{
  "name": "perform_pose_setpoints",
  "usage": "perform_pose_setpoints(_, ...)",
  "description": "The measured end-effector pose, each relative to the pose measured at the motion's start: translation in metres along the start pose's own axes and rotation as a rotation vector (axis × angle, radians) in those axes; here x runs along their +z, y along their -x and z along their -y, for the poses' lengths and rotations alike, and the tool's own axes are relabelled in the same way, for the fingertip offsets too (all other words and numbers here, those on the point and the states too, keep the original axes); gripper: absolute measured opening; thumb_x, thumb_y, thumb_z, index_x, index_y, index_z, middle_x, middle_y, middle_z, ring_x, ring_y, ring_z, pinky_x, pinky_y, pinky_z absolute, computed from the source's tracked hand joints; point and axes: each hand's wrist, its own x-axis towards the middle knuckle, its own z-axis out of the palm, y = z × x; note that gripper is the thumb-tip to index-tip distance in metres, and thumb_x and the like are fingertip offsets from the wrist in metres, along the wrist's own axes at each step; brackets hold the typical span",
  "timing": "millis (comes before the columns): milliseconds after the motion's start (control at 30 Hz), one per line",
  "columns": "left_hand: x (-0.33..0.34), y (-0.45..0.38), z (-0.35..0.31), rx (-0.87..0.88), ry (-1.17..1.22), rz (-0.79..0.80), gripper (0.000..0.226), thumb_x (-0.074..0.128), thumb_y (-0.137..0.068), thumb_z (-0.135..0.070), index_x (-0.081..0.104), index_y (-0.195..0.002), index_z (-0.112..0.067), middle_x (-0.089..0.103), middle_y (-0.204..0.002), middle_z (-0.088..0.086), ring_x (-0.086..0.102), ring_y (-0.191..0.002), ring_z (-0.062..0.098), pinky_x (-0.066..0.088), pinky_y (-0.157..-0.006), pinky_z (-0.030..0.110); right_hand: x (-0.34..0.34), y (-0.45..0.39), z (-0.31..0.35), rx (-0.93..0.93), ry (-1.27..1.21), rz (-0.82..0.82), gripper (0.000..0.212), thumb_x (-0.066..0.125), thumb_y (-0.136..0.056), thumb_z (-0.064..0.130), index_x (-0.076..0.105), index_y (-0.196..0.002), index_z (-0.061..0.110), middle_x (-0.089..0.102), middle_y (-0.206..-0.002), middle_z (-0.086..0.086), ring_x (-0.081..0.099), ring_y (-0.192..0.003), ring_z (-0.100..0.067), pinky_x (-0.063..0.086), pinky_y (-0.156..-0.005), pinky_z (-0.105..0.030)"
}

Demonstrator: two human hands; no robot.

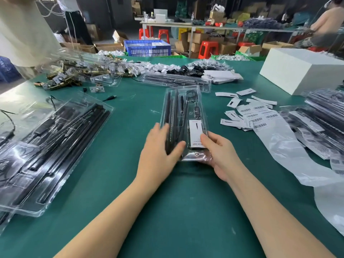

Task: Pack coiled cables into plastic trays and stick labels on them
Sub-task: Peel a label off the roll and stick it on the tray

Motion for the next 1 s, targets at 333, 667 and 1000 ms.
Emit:
perform_pose_setpoints(333,-0.022,-0.013,0.001,-0.574,1.064,0.311,0.035,0.084,-0.057,-0.017,0.069,-0.088,-0.021,0.074,-0.089,0.008,0.071,-0.07,0.02,0.055,-0.056,0.032,0.001,0.005,0.005,-0.142,0.012,0.201,0.03,0.057,-0.095,0.019,0.062,-0.124,0.025,0.074,-0.103,-0.004,0.07,-0.067,-0.027,0.052,-0.047,-0.025)
perform_pose_setpoints(667,-0.013,-0.013,0.001,-0.548,1.064,0.069,0.054,0.085,-0.061,-0.005,0.057,-0.107,-0.012,0.075,-0.09,0.011,0.072,-0.07,0.025,0.056,-0.054,0.036,0.006,0.006,0.011,0.056,-0.026,0.092,0.034,0.07,-0.085,0.024,0.065,-0.111,0.003,0.074,-0.093,-0.009,0.071,-0.069,-0.02,0.056,-0.057,-0.025)
perform_pose_setpoints(1000,-0.015,-0.017,0.003,-0.576,1.105,-0.03,0.048,0.079,-0.072,-0.001,0.057,-0.114,-0.008,0.074,-0.088,0.01,0.071,-0.07,0.022,0.054,-0.054,0.031,0.019,0.013,0.003,0.213,-0.126,0.167,0.013,0.053,-0.096,0.003,0.063,-0.101,0.01,0.075,-0.089,-0.009,0.073,-0.083,-0.018,0.058,-0.066,-0.024)
